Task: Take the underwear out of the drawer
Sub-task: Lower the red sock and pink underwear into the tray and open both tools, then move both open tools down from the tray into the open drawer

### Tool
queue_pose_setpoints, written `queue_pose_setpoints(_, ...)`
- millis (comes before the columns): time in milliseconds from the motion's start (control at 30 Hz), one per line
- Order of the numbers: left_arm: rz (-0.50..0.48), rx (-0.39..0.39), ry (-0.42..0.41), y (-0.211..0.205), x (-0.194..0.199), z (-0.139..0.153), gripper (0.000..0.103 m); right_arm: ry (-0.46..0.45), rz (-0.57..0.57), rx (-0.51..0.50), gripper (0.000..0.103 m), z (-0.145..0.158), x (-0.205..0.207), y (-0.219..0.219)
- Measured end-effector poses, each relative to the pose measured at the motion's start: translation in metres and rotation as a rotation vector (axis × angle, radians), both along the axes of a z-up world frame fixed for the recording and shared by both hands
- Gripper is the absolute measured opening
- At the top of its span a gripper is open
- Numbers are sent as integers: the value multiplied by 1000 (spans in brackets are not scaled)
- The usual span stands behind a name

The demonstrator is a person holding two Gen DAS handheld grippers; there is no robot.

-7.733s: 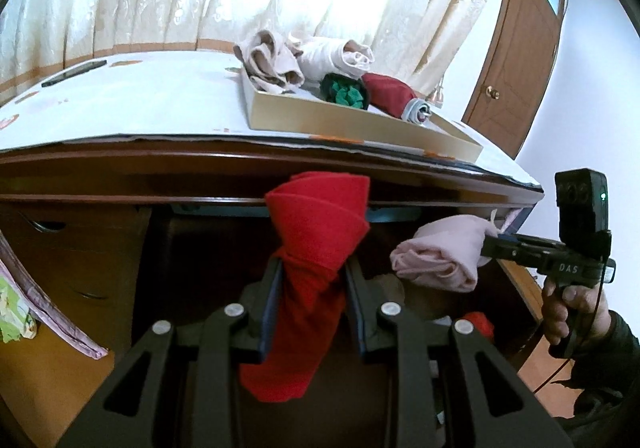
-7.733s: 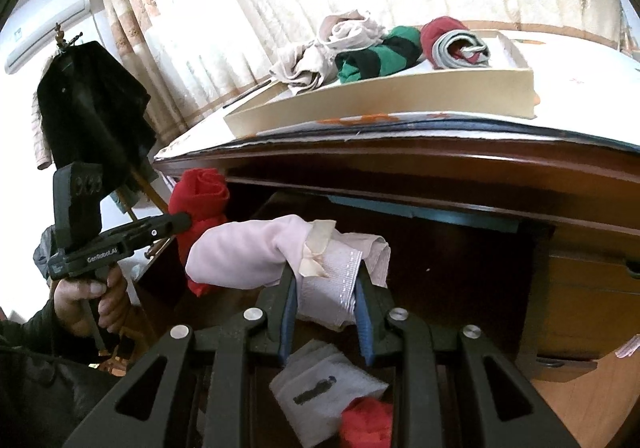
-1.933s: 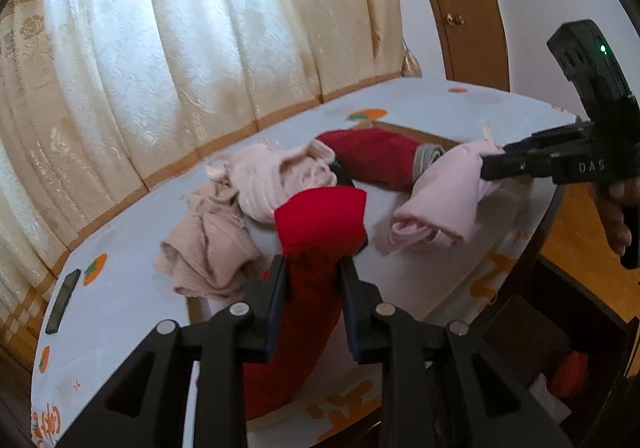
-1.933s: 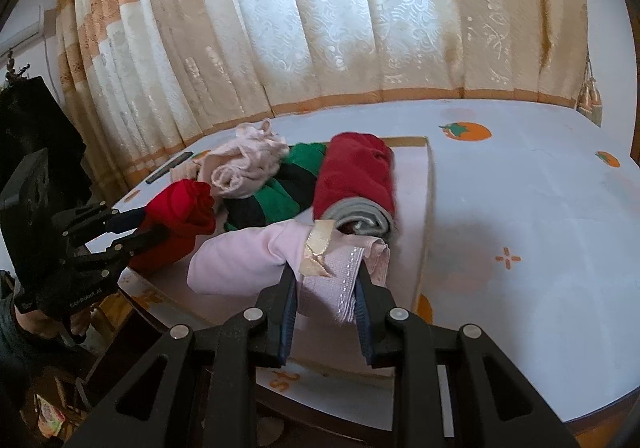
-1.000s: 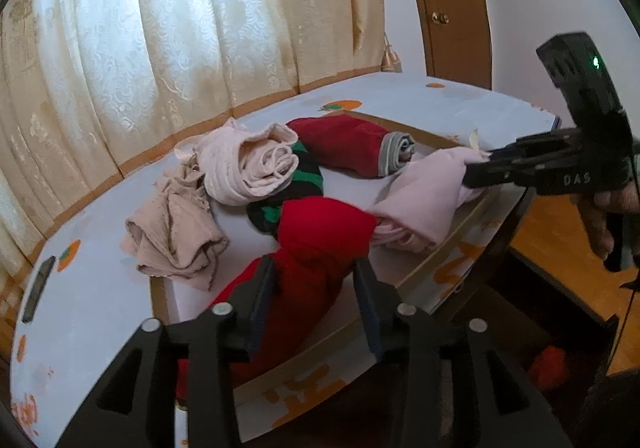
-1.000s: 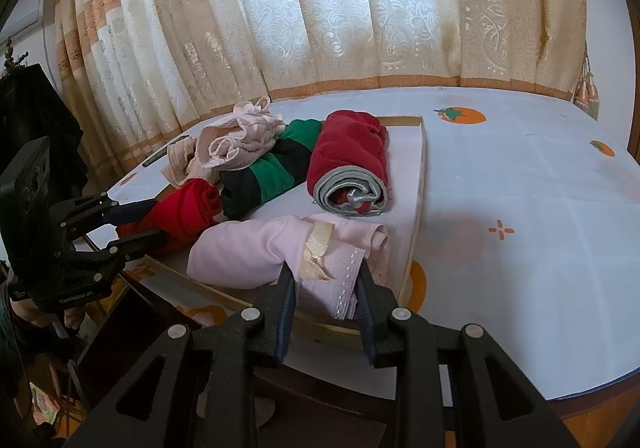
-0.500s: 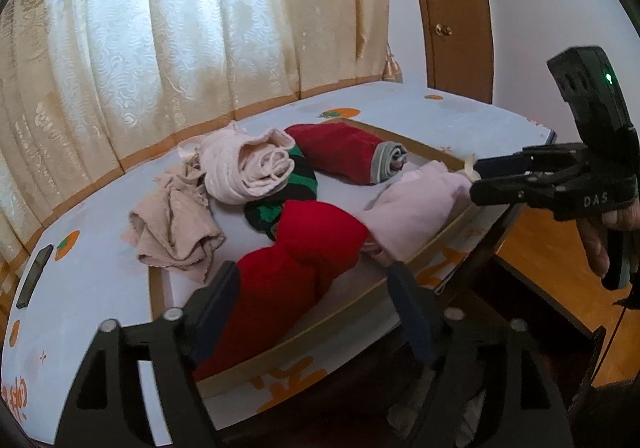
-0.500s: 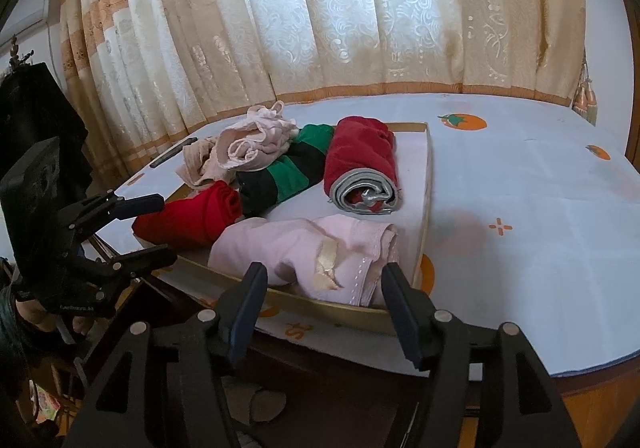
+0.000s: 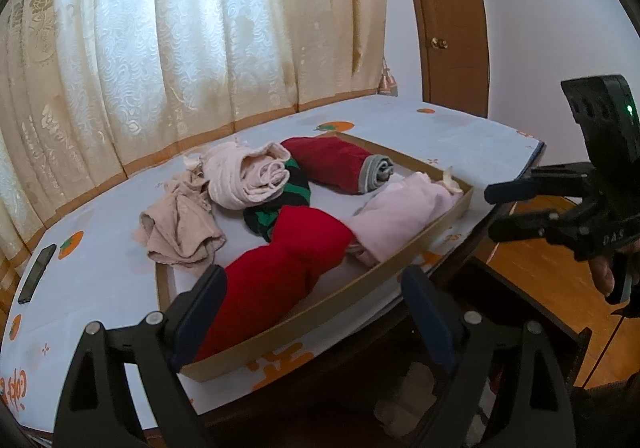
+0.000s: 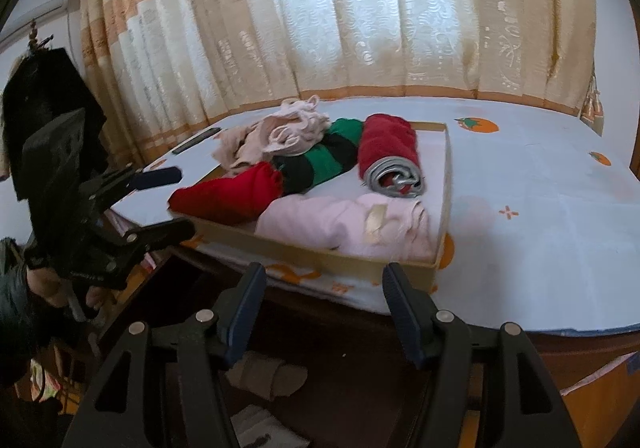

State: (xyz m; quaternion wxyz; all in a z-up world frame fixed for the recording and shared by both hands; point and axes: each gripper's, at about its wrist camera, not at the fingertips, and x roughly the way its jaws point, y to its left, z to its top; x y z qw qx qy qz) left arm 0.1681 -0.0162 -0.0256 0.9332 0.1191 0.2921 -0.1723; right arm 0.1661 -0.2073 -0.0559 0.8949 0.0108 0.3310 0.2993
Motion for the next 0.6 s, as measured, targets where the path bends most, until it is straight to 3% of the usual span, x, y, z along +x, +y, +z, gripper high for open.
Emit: queue_pose_setpoints(600,2,-89,25,6,-38,-9,90,12,31,-31,64,-19,-32,5)
